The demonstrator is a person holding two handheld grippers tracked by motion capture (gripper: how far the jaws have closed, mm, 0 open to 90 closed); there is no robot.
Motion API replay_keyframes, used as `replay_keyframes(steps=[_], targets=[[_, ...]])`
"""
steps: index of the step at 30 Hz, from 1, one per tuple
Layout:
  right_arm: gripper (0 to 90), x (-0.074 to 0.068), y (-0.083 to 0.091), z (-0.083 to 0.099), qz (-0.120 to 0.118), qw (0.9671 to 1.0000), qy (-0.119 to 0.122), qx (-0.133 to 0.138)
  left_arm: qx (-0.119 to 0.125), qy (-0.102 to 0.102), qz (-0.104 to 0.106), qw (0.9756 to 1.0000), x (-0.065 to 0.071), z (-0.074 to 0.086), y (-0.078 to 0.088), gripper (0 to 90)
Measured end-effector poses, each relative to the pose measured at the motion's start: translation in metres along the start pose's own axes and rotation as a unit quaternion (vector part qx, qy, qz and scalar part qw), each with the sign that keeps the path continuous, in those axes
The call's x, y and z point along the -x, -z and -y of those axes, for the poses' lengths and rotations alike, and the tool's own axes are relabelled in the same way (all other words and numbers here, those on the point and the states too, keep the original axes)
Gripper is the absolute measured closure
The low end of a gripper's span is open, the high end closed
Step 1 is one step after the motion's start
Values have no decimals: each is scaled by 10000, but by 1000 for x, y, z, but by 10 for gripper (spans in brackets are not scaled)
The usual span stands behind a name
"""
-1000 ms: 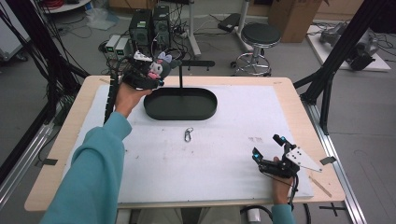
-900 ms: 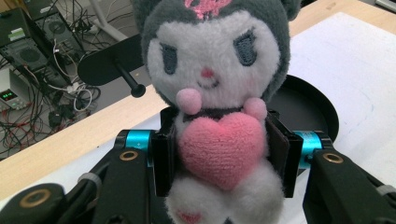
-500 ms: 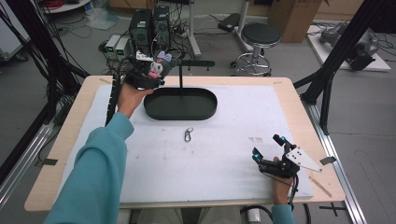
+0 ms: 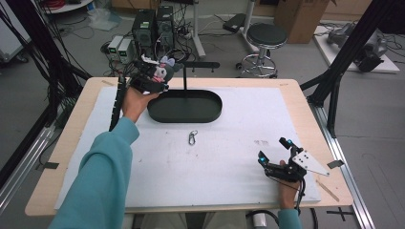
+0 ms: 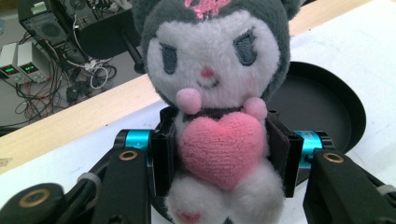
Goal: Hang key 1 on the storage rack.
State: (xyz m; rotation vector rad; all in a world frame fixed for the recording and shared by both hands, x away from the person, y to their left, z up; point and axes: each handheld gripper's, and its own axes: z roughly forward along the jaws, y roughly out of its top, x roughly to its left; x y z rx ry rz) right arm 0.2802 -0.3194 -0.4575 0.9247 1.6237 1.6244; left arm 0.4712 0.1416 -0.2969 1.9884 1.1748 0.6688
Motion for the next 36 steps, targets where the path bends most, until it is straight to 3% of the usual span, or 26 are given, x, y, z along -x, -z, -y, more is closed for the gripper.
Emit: replay_keyframes(steps=[14,27,36], targets=[[18,0,0,0,2,10000,9,-1,-85,19,80,9999,-1,14,-2,537],[18,0,0,0,9,10000,-6,5,-335,6,134,9993,3,31,-16,537],[18,1,0,0,6,10000,4,6,-372,-9,181,9991,5,36,-26,536]])
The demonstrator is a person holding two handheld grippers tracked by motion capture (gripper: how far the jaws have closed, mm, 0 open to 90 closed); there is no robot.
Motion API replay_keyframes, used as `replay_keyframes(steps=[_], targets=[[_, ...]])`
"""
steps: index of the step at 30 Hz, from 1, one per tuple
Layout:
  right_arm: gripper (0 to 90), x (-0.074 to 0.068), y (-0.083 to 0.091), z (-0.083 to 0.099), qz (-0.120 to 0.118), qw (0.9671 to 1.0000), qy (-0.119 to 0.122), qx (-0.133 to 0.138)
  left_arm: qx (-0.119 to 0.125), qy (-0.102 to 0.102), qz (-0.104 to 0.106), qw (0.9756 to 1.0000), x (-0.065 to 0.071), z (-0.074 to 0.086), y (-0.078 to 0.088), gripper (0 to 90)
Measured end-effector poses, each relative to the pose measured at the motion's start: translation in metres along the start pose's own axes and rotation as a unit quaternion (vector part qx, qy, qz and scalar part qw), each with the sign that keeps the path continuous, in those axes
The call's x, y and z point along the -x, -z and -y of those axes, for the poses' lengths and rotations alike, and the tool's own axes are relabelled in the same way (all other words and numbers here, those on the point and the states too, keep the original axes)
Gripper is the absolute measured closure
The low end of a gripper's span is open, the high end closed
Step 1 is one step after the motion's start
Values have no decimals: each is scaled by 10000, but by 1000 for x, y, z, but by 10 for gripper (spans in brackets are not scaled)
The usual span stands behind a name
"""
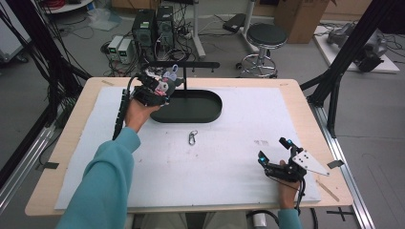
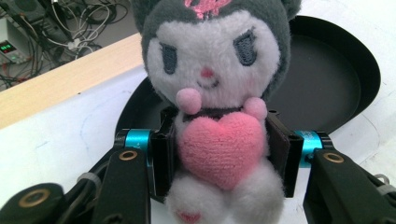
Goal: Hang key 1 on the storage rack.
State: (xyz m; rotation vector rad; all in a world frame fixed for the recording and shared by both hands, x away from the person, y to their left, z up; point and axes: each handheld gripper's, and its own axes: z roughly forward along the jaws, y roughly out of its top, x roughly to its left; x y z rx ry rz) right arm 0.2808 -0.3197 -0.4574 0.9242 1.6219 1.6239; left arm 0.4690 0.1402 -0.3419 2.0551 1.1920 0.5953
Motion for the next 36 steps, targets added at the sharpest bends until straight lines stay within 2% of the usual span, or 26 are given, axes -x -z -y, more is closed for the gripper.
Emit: replay_keyframes(steps=[3,11,17,21,27,30,33,35,36], targets=[[19,0,0,0,13,10000,-34,-18,68,66,52,9999,-2,1,-6,535],[18,0,0,0,6,10000,-35,-23,147,133,-16,9998,-9,2,-13,535],[18,0,0,0,7,10000,-36,-24,248,177,2,9995,-9,2,-20,535],[18,0,0,0,4,10000,-44,-27,236,296,42,9993,-11,4,-24,534],[18,0,0,0,6,10000,-38,-21,267,270,33,9993,-10,4,-25,522],[18,0,0,0,9,10000,-25,-20,252,246,60,9994,-11,4,-23,508],[18,0,0,0,-4,10000,-12,-7,281,314,130,9990,-14,5,-22,488],[18,0,0,0,6,10000,-25,-24,311,300,202,9989,-16,5,-21,450],[18,0,0,0,5,10000,-27,-13,332,352,182,9987,-15,4,-21,382]])
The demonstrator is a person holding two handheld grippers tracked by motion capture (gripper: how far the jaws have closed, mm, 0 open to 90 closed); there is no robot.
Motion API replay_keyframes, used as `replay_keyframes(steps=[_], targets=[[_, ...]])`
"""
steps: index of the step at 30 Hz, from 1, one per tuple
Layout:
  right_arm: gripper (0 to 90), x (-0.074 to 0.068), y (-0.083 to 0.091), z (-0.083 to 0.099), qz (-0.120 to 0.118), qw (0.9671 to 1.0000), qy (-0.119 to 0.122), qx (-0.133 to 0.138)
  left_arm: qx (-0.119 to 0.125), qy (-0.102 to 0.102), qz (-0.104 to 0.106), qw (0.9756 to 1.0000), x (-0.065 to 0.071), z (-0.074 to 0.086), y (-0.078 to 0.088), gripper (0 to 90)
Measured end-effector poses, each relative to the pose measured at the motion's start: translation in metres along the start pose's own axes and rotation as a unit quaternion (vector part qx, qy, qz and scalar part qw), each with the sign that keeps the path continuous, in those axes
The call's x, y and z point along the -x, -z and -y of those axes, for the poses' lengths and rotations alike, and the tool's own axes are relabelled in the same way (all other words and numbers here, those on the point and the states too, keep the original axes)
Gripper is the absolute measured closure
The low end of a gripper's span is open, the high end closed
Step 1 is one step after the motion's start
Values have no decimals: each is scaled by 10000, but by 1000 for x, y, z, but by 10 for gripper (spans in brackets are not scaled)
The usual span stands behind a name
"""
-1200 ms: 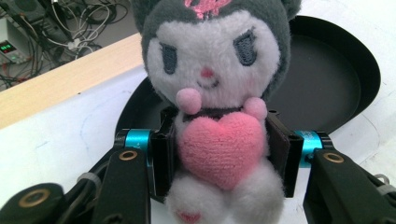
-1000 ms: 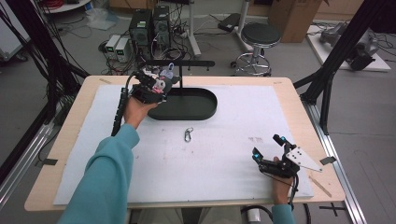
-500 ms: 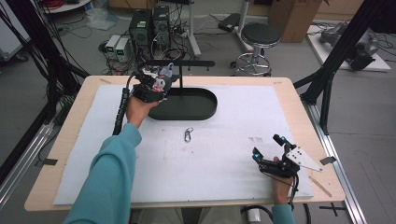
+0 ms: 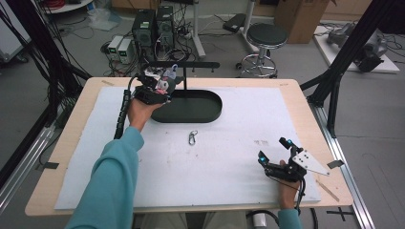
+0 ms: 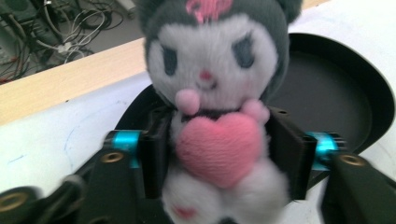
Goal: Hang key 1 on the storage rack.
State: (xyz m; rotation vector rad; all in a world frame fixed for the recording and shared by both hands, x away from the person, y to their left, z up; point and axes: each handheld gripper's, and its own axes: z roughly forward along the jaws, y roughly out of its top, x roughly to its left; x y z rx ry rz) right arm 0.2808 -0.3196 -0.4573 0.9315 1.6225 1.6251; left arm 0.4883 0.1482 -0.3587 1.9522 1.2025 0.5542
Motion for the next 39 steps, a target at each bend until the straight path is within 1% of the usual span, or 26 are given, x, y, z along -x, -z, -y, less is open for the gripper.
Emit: replay_keyframes(steps=[1,3,4,5,6,7,9,11,13,14,16,18,20,22,23,25,26,28,29,31,33,35,36,37,38,39], targets=[[18,0,0,0,3,10000,-6,-7,-34,-9,-5,10000,0,0,0,277],[18,0,0,0,0,10000,-2,-5,-85,-111,23,9999,0,1,-1,178],[18,0,0,0,0,10000,9,-15,-145,-193,18,9997,0,2,-2,61],[18,0,0,0,0,10000,9,-15,-215,-262,18,9994,1,2,-2,61],[18,0,0,0,-9,10000,25,-4,-215,-370,191,9989,0,4,-1,17],[18,0,0,0,-12,10000,18,-2,-215,-370,191,9989,0,4,-1,17],[18,0,0,0,-10,10000,22,-2,-149,-353,447,9983,0,5,2,17],[18,0,0,0,-5,10000,16,-2,-42,-365,512,9980,0,6,8,17],[18,0,1,0,-6,10000,11,1,69,-399,644,9971,1,9,16,17],[18,0,0,0,-5,10000,-7,-3,125,-424,659,9968,2,10,20,17],[19,0,1,0,-9,10000,-3,-12,301,-457,775,9955,1,14,30,17],[18,-1,0,0,-4,10000,27,11,496,-457,946,9932,0,19,41,17],[18,0,0,0,-4,10000,44,21,631,-465,1021,9917,-1,24,52,17],[19,0,0,0,-4,10000,46,21,821,-539,1160,9884,-1,29,64,17],[18,-1,0,0,-2,10000,61,21,895,-530,1202,9873,0,31,68,17],[19,-1,0,0,-2,10000,63,22,1146,-626,1343,9823,0,39,83,17],[18,-1,0,0,2,10000,60,15,1227,-639,1372,9808,0,42,88,17],[18,-1,0,0,4,10000,66,13,1470,-715,1416,9763,-1,50,100,17],[18,-1,0,0,2,10000,66,16,1591,-712,1482,9735,-2,55,105,17],[18,-1,1,0,-1,10000,43,-4,1856,-786,1576,9667,-3,65,117,17],[18,-1,0,0,1,10000,55,3,2045,-847,1636,9614,-6,74,126,17],[18,-1,0,0,-1,10000,22,-18,2167,-854,1676,9579,-8,84,134,17],[18,-1,1,0,-5,10000,34,-17,2237,-844,1715,9557,-9,88,137,17],[18,-1,1,0,2,10000,28,-18,2299,-843,1698,9546,-9,93,141,17],[18,-1,0,0,2,10000,24,-15,2311,-859,1651,9550,-9,97,144,17],[19,-1,1,0,8,10000,34,-16,2348,-852,1656,9540,-9,102,147,17]])
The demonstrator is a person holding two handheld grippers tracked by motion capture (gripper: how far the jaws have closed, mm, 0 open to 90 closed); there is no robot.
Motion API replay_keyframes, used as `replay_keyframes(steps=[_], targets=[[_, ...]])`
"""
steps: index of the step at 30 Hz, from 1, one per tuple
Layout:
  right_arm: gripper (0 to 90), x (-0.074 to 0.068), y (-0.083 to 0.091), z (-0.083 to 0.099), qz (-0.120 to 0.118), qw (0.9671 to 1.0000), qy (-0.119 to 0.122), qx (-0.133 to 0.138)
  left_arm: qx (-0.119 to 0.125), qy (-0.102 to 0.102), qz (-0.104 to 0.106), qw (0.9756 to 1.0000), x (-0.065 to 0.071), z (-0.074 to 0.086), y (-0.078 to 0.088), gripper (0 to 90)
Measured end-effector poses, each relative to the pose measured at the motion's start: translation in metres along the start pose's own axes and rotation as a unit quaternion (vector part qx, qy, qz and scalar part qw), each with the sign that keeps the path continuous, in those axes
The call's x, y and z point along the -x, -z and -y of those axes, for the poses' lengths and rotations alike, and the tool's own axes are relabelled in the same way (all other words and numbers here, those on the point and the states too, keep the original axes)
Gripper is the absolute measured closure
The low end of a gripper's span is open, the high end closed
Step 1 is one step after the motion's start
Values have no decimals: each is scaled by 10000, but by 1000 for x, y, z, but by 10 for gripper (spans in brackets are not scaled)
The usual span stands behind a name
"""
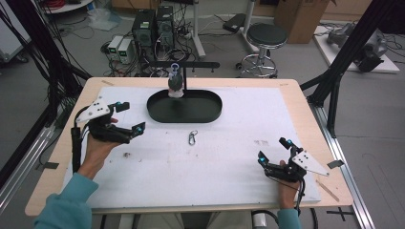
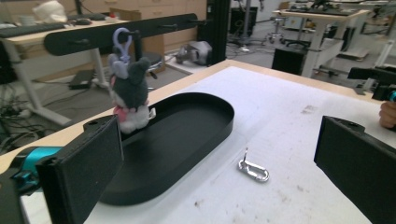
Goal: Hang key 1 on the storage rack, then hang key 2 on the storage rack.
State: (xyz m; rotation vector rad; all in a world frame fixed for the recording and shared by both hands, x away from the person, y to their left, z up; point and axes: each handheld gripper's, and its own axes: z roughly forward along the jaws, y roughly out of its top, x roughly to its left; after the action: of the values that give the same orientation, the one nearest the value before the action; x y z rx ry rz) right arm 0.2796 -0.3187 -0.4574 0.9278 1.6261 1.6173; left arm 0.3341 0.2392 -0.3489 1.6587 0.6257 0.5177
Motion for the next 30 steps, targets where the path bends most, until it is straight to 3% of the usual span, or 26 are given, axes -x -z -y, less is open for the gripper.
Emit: replay_keyframes(steps=[7,10,15,21,30], targets=[[18,1,0,0,-7,10000,8,14,370,-39,-108,9992,10,18,26,17],[18,1,-1,0,-6,10000,27,39,366,-58,-166,9992,11,23,32,17],[18,1,0,0,-3,10000,8,13,369,79,-146,9992,8,29,35,17],[18,0,0,0,-11,10000,-9,7,371,100,-170,9991,10,30,35,17],[18,1,0,0,-8,10000,28,33,169,205,-102,9996,5,31,31,17]])
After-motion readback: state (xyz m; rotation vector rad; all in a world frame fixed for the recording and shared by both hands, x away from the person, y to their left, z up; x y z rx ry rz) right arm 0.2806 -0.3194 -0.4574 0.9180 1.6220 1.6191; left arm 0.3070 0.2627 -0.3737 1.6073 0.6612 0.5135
